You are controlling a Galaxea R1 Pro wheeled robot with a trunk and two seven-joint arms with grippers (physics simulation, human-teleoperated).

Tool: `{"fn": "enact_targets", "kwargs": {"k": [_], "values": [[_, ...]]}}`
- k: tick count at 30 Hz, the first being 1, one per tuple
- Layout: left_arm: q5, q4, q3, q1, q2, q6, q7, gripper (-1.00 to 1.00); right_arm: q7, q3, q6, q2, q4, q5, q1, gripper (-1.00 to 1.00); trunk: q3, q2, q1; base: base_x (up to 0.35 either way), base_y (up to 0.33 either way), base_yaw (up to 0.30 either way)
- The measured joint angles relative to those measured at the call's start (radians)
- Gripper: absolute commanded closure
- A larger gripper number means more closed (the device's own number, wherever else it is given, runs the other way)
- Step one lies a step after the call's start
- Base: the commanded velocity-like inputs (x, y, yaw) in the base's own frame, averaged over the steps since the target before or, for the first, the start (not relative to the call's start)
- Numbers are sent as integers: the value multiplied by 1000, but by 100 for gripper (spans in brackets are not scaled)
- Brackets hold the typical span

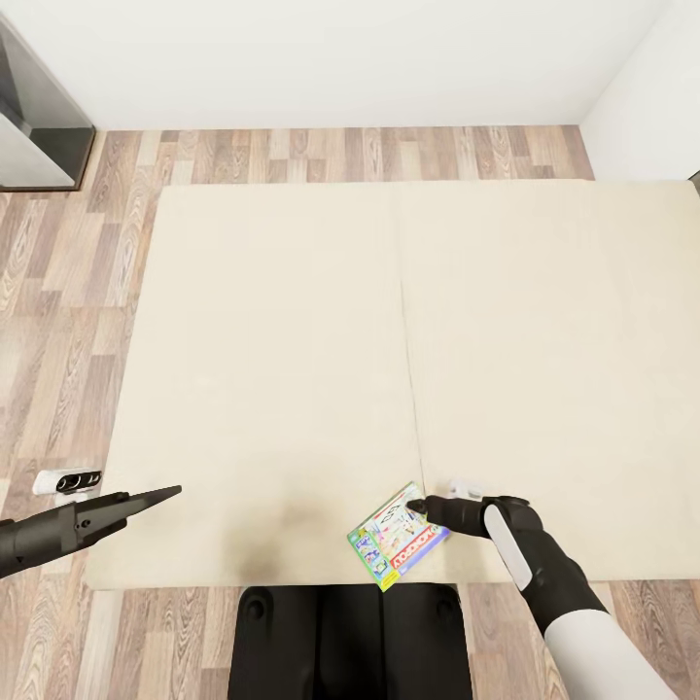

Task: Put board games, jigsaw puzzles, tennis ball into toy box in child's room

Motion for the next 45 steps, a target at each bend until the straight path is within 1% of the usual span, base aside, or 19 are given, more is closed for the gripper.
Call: {"fn": "enact_targets", "kwargs": {"k": [5, 14, 41, 45], "values": [[0, 0, 0, 0, 0, 0, 0, -100, 0, 2, 8, 0, 2, -1, 0, -100, 0, 0, 0, 0, 0, 0], [0, 0, 1, 0, 0, 0, 0, -100, -3, 2, 61, 0, 1, -1, 0, -100, 0, 0, 0, 0, 0, 0], [0, 0, 1, 0, 0, 0, 0, -100, -6, 3, 101, -2, 10, -3, -2, -100, 0, 0, 0, 0, 0, 0], [0, 0, 1, 0, 0, 0, 0, -100, -8, 4, 123, -3, 10, -4, -3, -100, 0, 0, 0, 0, 0, 0]]}}
